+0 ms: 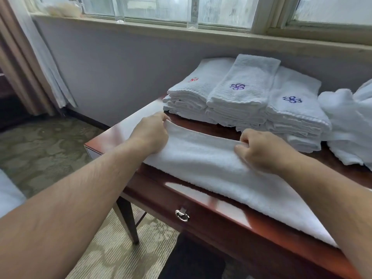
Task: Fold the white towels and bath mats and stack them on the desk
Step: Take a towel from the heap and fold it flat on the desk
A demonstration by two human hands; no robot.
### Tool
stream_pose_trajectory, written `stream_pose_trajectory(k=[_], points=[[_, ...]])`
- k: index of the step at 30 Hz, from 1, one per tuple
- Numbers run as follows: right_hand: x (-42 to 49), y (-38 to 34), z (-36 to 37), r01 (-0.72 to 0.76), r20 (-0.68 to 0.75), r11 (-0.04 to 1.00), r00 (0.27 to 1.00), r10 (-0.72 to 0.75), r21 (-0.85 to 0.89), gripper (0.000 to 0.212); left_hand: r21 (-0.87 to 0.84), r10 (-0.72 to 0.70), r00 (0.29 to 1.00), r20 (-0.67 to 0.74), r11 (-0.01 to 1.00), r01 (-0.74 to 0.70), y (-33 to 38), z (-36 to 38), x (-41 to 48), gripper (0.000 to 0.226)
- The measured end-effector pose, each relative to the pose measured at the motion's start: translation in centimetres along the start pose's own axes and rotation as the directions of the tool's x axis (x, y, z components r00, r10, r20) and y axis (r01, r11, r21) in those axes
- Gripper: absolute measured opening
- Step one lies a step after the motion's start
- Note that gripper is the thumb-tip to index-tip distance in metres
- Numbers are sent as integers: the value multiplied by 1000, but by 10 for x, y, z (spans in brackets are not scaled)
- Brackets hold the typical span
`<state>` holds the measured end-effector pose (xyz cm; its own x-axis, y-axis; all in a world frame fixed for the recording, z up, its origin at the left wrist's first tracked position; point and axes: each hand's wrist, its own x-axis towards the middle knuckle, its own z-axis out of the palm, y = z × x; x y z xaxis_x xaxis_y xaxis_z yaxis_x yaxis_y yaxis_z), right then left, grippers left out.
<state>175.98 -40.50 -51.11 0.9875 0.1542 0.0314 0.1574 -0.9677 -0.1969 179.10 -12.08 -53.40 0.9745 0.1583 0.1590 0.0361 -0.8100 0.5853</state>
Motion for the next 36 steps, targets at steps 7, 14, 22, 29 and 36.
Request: stream_pose_trajectory(k=[7, 14, 22, 29, 36], points=[[3, 12, 25, -37, -54, 999, 998, 39, 32, 33, 52, -181, 974, 137, 983, 176, -15, -11, -13, 65], [-5, 8, 32, 78, -110, 994, 992, -69, 74, 31, 221, -110, 993, 51, 970, 97, -12, -13, -42, 61], [-17, 6, 33, 44, -200, 998, 978, -53, -47, 30, 239, 344, 926, 154, 897, -373, 49, 23, -73, 44], [-24, 35, 26, -53, -81, 999, 995, 53, 3, 42, 264, 202, 850, 486, 894, -363, 27, 34, -78, 69], [-24, 38, 38, -7, -154, 1000, 988, 4, -19, 36, 102, 204, 842, 499, 951, -291, 26, 22, -73, 77]])
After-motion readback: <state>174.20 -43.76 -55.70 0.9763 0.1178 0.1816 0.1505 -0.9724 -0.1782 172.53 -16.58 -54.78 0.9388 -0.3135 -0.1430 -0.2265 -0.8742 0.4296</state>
